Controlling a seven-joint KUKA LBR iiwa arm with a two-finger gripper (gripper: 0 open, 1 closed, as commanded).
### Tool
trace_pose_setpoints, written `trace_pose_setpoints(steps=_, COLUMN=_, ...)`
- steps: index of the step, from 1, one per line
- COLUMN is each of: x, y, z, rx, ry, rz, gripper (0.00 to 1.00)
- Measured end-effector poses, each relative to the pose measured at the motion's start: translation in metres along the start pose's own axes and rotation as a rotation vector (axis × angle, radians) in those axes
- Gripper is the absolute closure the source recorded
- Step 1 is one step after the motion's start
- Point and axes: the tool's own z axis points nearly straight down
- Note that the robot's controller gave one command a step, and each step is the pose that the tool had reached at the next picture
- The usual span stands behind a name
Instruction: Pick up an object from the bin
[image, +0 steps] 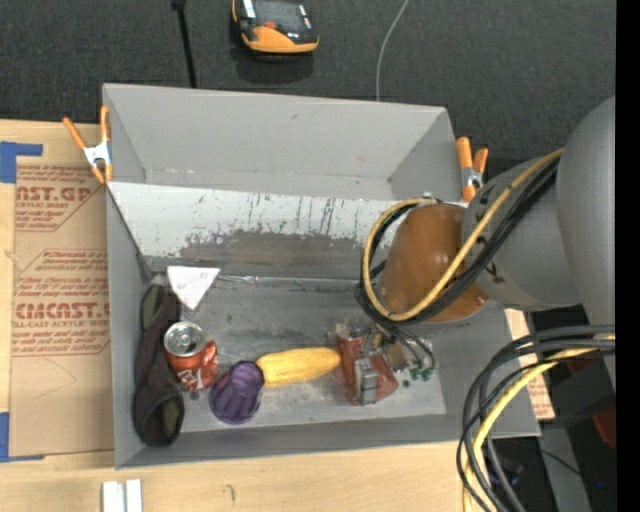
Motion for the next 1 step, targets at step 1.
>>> trace_pose_setpoints(steps=1, x=-0.0002, y=-0.0026, z=-0.0027, rx=-0.001, ry=-0.003, rz=0.005, gripper=1.0)
